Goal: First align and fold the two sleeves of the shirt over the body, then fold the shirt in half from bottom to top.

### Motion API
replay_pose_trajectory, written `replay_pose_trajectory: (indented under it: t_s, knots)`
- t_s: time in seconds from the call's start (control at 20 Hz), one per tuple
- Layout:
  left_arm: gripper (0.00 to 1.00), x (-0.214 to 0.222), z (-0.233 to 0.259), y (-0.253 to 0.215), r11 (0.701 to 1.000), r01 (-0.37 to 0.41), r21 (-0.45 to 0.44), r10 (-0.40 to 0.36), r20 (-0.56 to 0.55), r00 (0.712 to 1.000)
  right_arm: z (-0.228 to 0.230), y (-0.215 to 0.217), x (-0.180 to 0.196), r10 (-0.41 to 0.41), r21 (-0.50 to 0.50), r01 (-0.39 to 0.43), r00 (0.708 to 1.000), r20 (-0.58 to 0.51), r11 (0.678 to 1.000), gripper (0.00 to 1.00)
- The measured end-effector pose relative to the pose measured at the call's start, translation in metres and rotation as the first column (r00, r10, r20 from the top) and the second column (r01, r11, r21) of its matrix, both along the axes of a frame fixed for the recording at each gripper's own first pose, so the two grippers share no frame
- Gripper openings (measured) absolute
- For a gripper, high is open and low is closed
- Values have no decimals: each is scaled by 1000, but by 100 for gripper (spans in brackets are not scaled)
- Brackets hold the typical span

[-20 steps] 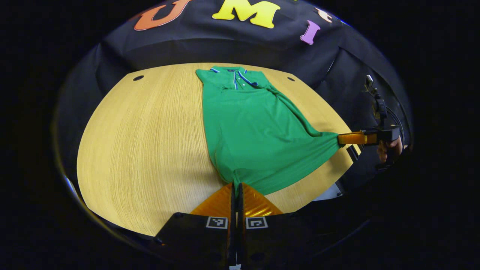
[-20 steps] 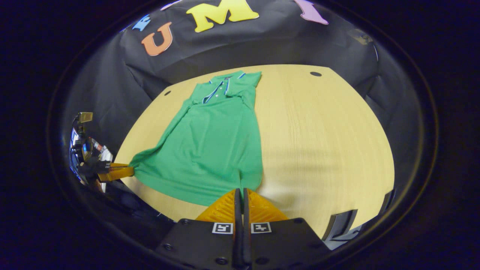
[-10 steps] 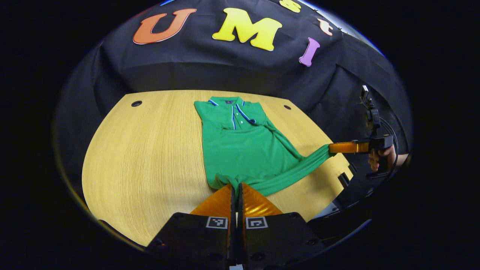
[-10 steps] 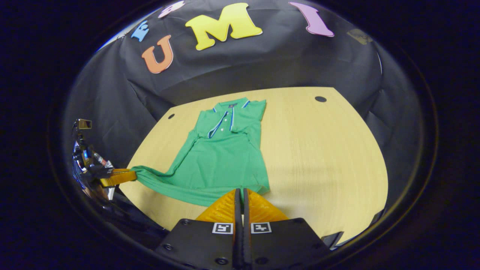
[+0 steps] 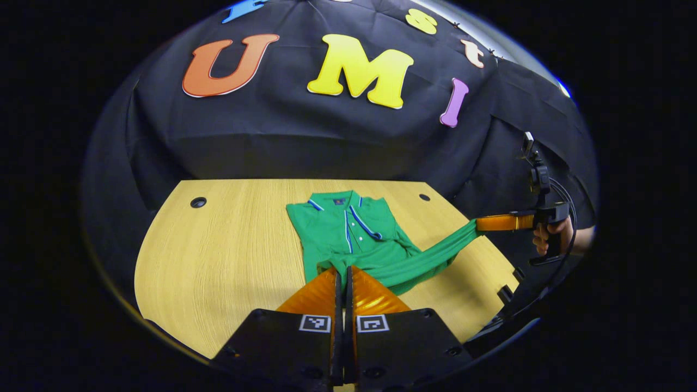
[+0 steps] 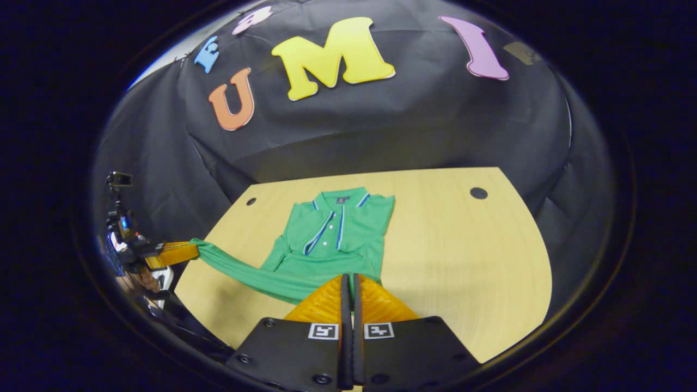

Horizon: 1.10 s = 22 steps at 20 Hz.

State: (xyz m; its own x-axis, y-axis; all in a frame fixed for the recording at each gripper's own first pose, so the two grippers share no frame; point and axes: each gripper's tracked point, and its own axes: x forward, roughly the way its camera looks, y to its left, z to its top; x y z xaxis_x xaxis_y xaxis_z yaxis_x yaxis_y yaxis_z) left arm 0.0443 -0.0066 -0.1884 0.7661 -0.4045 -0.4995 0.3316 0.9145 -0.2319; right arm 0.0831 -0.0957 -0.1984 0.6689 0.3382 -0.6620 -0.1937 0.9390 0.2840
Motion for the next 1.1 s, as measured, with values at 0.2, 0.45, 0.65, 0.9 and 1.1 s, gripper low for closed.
replay_pose_trajectory:
  t_s: [0.2, 0.45, 0.65, 0.9, 1.1]
  knots:
    - [4, 55, 14, 3, 999, -29, -27, 30, 32, 999, 13, 2, 54, 6, -23, -5, 999, 54, 1000, 2]
    - [4, 127, 32, 17, 997, -69, -40, 72, 75, 995, 29, 6, 129, -7, -7, 7, 994, 112, 1000, 2]
    - [4, 184, 35, 23, 992, -106, -71, 113, 101, 988, 20, 8, 183, -8, -8, 9, 990, 140, 1000, 2]
    - [4, 245, 2, 22, 979, -165, -117, 174, 77, 982, -20, 12, 240, 11, -48, -3, 985, 171, 999, 2]
    - [3, 281, -60, 20, 975, -207, -82, 210, 30, 977, -73, 16, 276, 24, -86, -9, 983, 182, 996, 2]
